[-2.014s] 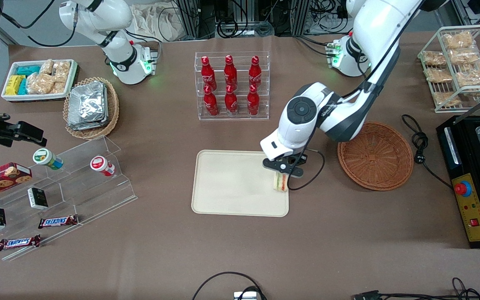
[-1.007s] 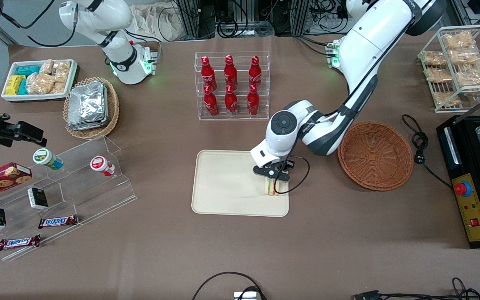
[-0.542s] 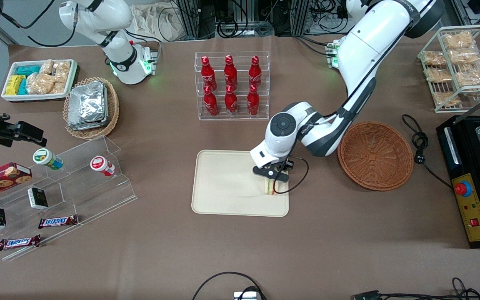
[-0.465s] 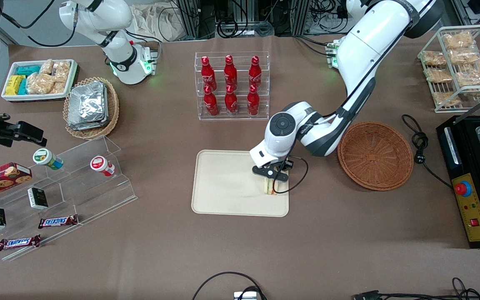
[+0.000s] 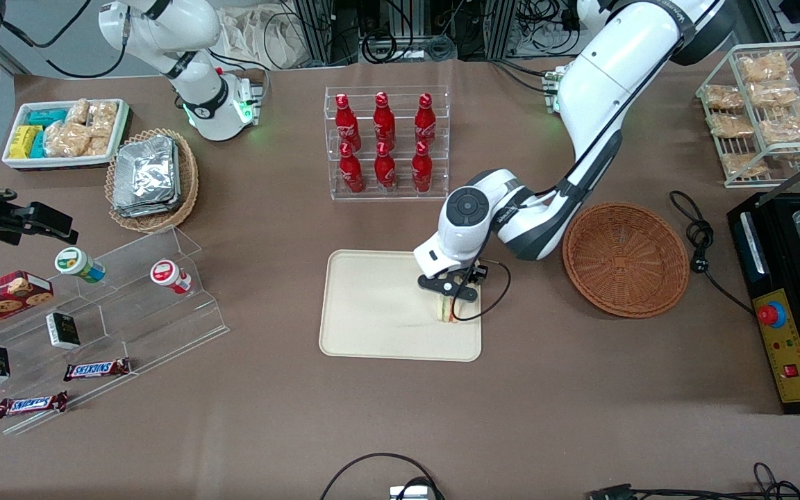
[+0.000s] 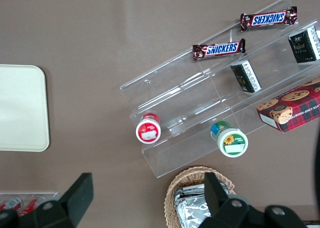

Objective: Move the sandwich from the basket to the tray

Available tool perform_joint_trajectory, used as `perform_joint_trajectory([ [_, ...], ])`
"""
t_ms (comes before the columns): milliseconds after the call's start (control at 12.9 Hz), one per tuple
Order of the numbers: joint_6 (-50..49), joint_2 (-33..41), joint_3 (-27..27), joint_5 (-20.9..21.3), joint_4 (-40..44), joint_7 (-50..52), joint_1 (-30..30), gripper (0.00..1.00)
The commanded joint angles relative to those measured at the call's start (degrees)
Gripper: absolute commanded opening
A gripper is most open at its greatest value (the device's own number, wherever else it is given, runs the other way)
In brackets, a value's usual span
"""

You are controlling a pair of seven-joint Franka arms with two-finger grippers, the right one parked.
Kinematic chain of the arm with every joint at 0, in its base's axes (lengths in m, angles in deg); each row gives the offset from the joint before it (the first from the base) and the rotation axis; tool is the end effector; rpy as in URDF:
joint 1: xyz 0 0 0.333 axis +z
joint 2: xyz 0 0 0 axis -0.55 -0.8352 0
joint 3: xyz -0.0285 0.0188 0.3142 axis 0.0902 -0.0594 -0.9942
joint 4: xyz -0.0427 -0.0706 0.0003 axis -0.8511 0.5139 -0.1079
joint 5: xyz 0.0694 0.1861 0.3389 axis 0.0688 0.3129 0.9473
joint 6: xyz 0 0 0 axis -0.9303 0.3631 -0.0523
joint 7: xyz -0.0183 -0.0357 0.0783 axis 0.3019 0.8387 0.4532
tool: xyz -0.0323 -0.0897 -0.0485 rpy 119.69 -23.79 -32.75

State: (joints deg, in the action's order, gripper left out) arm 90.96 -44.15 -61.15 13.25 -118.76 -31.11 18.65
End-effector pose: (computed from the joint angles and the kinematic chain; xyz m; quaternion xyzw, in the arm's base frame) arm 0.5169 -0.4131 0.2207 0.9880 -0.1538 0.0142 0.0049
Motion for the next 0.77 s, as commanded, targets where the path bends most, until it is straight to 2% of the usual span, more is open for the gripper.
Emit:
perform_joint_trajectory([
  [0, -0.08, -0.90, -0.51, 1.35, 2.02, 2.27, -0.75, 1.00],
  [232, -3.40, -0.46, -0.51, 0.38, 6.05, 2.54, -0.22, 1.00],
  [542, -18.14, 0.60, -0.51, -1.90, 17.99, 2.89, 0.40, 1.00],
  [697, -22.03, 1.74, -0.43, -1.99, 21.52, 3.67, 2.58, 1.00],
])
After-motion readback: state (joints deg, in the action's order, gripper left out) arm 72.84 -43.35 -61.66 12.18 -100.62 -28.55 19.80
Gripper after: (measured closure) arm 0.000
